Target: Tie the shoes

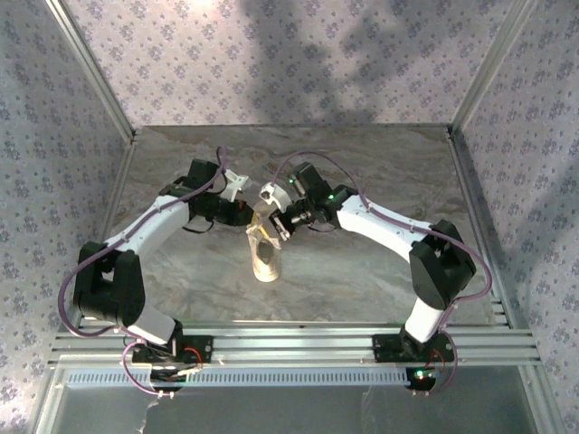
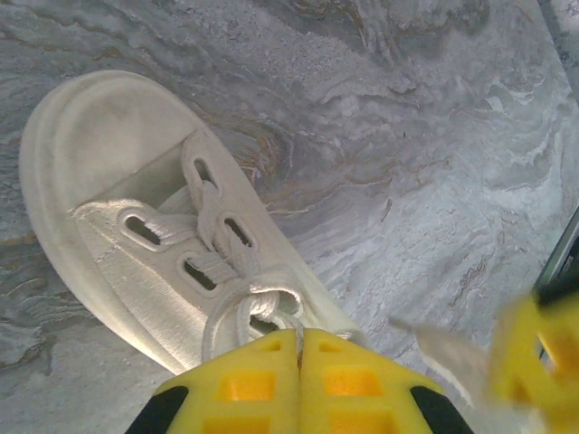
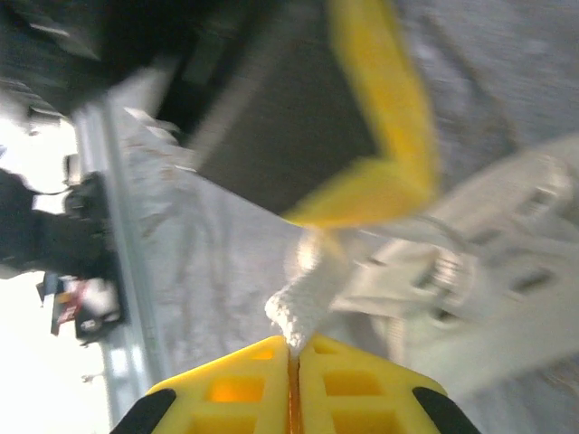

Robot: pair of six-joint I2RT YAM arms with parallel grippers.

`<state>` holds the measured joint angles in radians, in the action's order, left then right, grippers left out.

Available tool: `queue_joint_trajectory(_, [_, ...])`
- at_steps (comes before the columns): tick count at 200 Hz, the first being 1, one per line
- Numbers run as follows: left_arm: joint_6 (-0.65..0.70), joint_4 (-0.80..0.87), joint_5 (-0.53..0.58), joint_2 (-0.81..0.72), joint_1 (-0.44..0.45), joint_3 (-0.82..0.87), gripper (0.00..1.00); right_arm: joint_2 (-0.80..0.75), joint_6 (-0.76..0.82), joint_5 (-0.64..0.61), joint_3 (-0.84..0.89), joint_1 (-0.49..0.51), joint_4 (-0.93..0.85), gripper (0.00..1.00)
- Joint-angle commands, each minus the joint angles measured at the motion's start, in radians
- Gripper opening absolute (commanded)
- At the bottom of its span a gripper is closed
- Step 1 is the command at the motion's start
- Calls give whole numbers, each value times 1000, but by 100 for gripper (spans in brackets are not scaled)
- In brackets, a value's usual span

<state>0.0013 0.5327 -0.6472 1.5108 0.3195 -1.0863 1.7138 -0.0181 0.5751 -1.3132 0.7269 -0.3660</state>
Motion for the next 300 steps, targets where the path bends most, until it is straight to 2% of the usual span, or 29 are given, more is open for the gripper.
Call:
queue_joint_trajectory(1, [63, 71, -37, 14, -6, -32, 0, 3, 4, -165, -24, -23, -110, 9])
queue_joint_trajectory(25, [63, 64, -50, 25, -7, -31, 0, 62, 37, -215, -77, -29, -215, 11])
queue_joint_trajectory(65, [90, 71, -52, 22, 4, -36, 0, 110, 104, -78, -79, -14, -215, 16])
queue_joint_trajectory(88, [99, 72, -54, 24, 13, -46, 0, 132, 107, -113, -73, -6, -212, 19])
queue_joint_trajectory(96, [100, 72, -51, 28, 18, -51, 0, 135, 106, -131, -69, -7, -209, 23])
queue_joint_trajectory(107, [101, 75, -47, 37, 22, -59, 0, 130, 106, -137, -57, -9, -192, 35])
queue_joint_trajectory(118, [100, 74, -43, 46, 28, -67, 0, 116, 103, -140, -43, -11, -165, 44])
queue_joint_trajectory(151, [91, 69, -42, 75, 42, -96, 1, 63, 79, -100, 8, -17, -51, 48])
queue_joint_trajectory(183, [46, 68, -53, 111, 43, -124, 2, 3, 5, -21, 109, -27, 142, 53])
queue_joint_trajectory(220, [-1, 97, -59, 151, 42, -164, 2, -55, -80, -31, 244, -29, 346, 59])
queue_joint_trajectory(300, [-49, 93, -94, 183, 41, -193, 3, 33, -203, -12, 239, 0, 519, 65])
